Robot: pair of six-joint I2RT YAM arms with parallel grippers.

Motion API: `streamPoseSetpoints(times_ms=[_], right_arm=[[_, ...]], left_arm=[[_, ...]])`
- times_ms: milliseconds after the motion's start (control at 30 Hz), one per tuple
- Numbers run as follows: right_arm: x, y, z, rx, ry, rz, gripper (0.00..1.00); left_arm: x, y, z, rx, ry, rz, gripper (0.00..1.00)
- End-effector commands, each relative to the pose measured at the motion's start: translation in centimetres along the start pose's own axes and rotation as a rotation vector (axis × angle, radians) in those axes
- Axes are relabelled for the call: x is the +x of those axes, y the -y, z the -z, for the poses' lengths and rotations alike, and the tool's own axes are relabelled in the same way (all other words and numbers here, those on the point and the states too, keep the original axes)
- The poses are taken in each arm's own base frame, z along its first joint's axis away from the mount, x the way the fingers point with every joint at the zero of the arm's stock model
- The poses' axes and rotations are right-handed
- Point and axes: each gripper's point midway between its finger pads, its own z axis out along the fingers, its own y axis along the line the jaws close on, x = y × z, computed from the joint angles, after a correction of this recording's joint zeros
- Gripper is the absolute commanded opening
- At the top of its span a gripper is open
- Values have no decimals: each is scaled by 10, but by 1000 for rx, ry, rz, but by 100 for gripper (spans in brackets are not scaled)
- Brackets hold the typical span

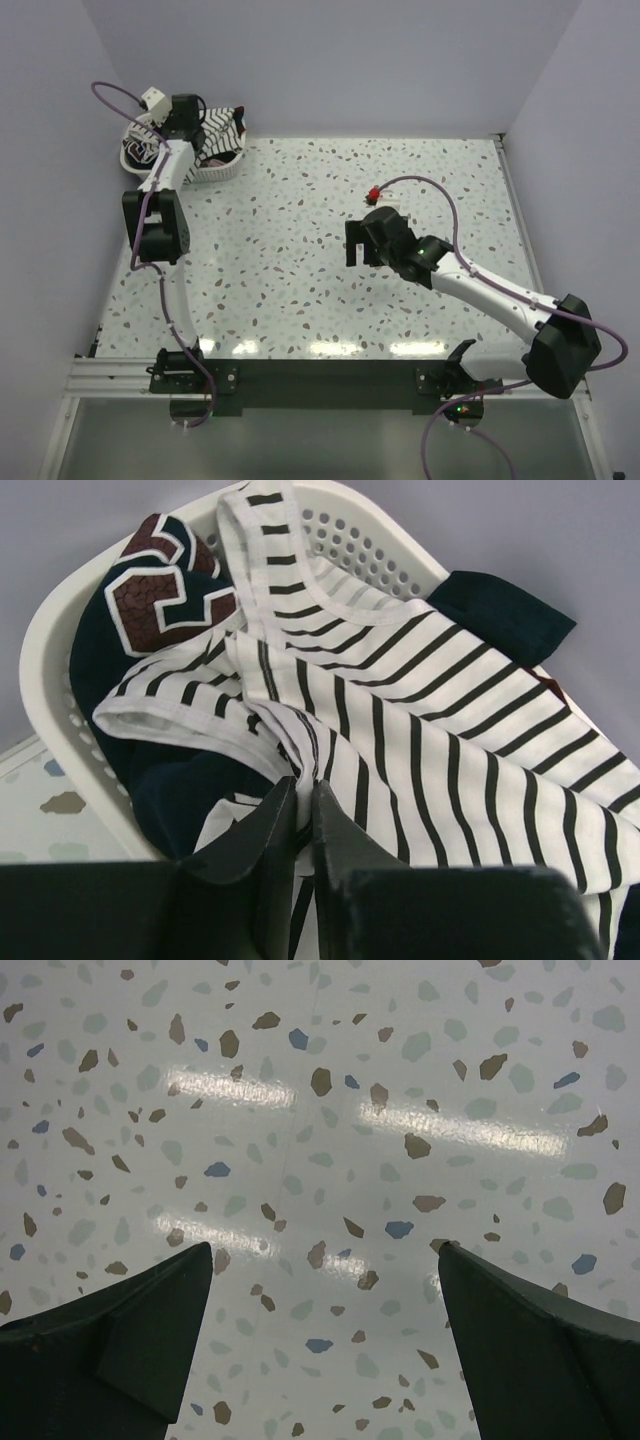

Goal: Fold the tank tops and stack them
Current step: Grab the tank top from the pile

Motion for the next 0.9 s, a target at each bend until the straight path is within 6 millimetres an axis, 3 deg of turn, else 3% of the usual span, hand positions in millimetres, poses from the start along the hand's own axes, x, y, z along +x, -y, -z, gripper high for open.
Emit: streamPoseSetpoints(times_ms=[0,100,333,433,533,567,633,667,733,767,833,867], right_arm=[[-17,-13,1,-44,39,-17,98],[-20,-14,1,-41,44,-19,98],[-35,-16,3,-33,78,-27,98],[-49,-15,7,-14,113,-33,98],[-64,-14,14,1,150,-44,98],[-70,-11,18,15,172,-51,98],[-81,-9,26,21,199,-67,98],[-86,-7,32,25,220,-76,98],[-98,0,43,50,254,-90,98],[-102,2,49,53,271,-98,98],[-116,9,67,61,322,-120,98],[-120,12,73,66,340,-123,98]], left_arm=[[-40,19,8,96,75,62,14],[-61,28,20,150,107,69,0],[-121,51,62,308,182,133,0],[-156,64,103,412,225,151,0],[-173,73,135,473,254,144,0],[-175,88,168,541,255,145,0],[-178,95,196,588,261,143,0],[-179,99,224,636,266,151,0],[-181,103,255,692,273,161,0],[-184,106,285,747,279,174,0],[-184,112,316,812,277,184,0],[-182,118,346,863,275,185,0]])
